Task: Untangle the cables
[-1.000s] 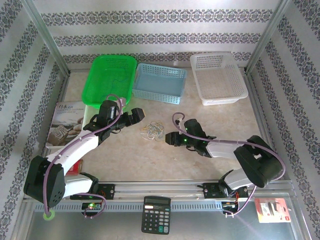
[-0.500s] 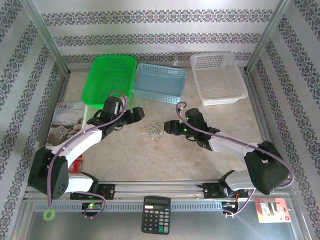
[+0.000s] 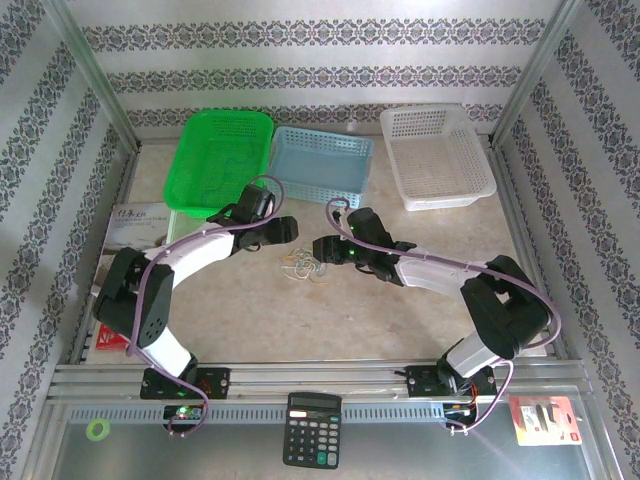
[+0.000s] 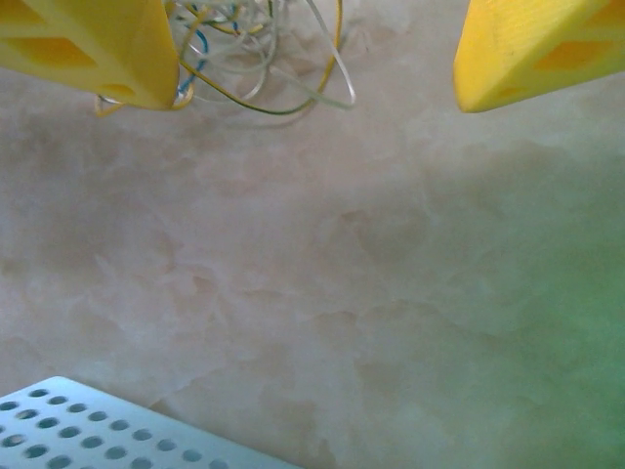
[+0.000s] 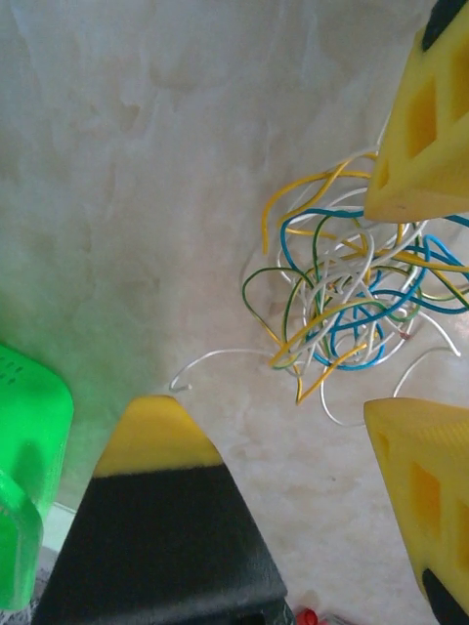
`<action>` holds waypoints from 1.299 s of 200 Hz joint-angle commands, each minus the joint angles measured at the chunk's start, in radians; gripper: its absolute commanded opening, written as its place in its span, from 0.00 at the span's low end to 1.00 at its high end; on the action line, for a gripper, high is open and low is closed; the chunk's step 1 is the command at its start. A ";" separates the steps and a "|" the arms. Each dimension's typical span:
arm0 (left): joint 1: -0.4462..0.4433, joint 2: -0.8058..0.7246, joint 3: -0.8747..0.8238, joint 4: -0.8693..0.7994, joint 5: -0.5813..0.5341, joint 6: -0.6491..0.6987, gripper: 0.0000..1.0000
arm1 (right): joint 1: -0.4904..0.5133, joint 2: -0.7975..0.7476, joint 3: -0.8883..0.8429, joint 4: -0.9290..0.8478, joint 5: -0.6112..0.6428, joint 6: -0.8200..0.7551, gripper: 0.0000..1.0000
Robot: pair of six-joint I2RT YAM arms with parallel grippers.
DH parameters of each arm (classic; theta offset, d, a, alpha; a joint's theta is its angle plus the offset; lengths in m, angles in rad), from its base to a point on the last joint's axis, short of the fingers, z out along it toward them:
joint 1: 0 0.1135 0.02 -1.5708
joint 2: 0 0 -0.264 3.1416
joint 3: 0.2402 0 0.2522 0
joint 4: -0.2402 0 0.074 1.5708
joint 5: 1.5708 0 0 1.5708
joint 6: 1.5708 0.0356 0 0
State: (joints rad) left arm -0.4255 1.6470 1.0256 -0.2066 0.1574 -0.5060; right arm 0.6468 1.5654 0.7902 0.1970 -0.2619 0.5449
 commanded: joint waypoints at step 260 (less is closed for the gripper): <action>-0.048 -0.194 0.171 -0.046 0.189 -0.011 0.00 | 0.045 0.109 -0.081 0.099 0.055 0.004 0.49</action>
State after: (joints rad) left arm -0.4458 1.5208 1.1435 -0.2268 0.2531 -0.4801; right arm 0.6853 1.6661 0.7307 0.2592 -0.2207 0.5289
